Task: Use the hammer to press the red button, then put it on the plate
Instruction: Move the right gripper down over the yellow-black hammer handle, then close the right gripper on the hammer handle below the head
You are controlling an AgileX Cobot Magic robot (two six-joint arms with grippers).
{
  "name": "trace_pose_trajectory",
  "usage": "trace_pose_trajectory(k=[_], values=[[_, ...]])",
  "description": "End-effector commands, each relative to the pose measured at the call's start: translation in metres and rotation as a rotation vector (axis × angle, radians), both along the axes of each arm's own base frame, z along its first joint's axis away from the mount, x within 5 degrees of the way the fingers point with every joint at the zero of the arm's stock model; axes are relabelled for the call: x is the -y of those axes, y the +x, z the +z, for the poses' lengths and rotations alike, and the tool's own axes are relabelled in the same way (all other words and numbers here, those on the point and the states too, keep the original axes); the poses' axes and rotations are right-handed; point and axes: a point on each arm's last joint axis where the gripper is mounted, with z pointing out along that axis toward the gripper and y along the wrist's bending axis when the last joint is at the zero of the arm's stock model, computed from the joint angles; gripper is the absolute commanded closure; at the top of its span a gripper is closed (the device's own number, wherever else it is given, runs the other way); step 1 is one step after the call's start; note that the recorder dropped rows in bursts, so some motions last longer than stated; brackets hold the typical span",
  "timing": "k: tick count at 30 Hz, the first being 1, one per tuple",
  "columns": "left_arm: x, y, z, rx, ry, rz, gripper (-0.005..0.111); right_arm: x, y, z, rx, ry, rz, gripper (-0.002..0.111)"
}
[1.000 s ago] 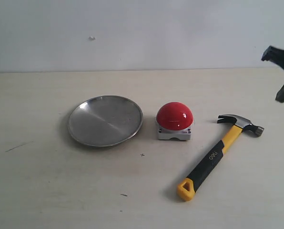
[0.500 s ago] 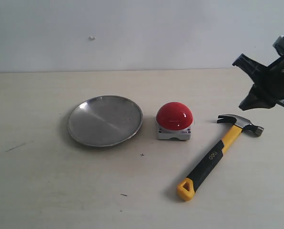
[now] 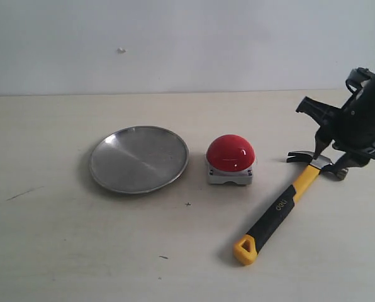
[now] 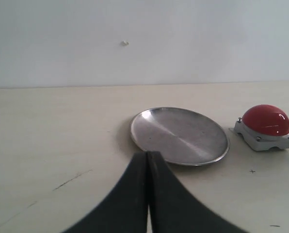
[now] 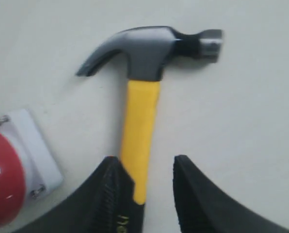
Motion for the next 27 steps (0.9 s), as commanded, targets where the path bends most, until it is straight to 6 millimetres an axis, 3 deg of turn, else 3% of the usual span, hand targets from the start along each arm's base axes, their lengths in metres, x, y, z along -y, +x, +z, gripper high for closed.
trace_pose_trajectory(k=[1, 13, 20, 27], values=[[0.0, 0.0, 0.001, 0.005, -0.006, -0.004, 0.106, 0.005, -0.002, 0.001, -0.041, -0.041, -0.064, 0.065], [0.0, 0.0, 0.001, 0.005, -0.006, -0.004, 0.106, 0.005, 0.007, -0.001, 0.04, -0.027, -0.121, 0.065], [0.0, 0.0, 0.001, 0.005, -0.006, -0.004, 0.106, 0.005, 0.016, -0.037, -0.044, -0.022, -0.117, 0.065], [0.0, 0.0, 0.001, 0.005, -0.006, -0.004, 0.106, -0.002, 0.023, -0.055, -0.078, 0.054, -0.105, 0.065]])
